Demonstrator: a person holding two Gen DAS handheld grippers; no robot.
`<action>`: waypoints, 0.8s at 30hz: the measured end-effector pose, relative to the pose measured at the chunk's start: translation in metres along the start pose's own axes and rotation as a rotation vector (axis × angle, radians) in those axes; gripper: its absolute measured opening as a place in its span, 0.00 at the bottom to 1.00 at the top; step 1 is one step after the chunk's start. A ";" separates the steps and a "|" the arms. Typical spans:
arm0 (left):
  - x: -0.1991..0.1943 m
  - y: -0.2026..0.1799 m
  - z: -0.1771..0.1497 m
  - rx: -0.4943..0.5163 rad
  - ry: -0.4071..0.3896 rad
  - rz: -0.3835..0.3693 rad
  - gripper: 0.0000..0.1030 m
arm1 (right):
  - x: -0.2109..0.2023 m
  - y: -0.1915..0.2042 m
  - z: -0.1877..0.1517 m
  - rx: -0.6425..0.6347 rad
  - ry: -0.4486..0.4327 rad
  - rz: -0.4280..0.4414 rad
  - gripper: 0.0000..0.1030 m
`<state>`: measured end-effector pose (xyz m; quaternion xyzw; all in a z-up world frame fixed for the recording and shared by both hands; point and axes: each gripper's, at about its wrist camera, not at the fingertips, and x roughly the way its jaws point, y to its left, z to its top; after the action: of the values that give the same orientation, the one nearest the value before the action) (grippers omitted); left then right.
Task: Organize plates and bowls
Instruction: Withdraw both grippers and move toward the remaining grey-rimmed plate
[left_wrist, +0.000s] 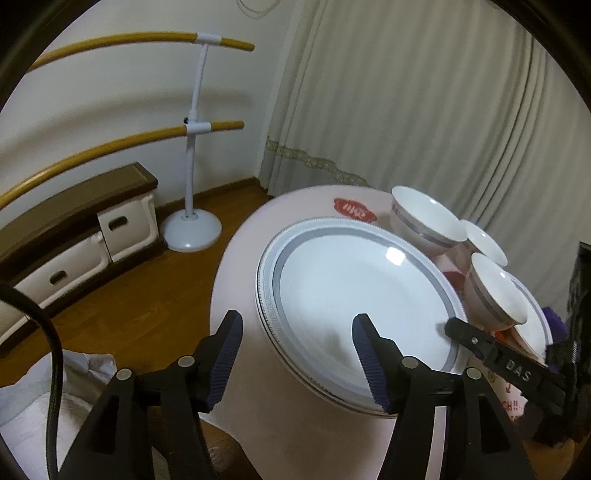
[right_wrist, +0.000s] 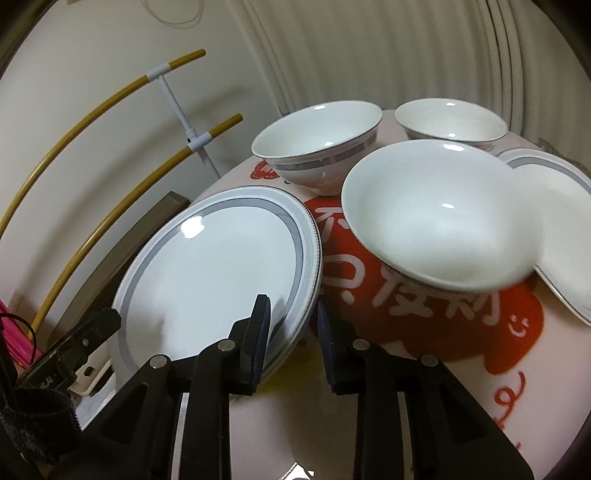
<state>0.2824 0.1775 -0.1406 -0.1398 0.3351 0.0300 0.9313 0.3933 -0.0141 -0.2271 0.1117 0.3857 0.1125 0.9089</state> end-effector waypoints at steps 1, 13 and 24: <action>-0.003 -0.003 0.000 0.006 -0.010 0.005 0.60 | -0.007 0.001 -0.001 -0.001 -0.010 0.006 0.27; -0.069 -0.049 -0.021 0.088 -0.132 -0.043 0.67 | -0.094 0.015 -0.018 -0.043 -0.149 0.045 0.59; -0.135 -0.106 -0.056 0.196 -0.224 -0.147 0.92 | -0.191 -0.026 -0.037 0.010 -0.322 -0.004 0.86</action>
<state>0.1597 0.0654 -0.0709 -0.0683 0.2192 -0.0557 0.9717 0.2397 -0.0904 -0.1305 0.1322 0.2359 0.0894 0.9586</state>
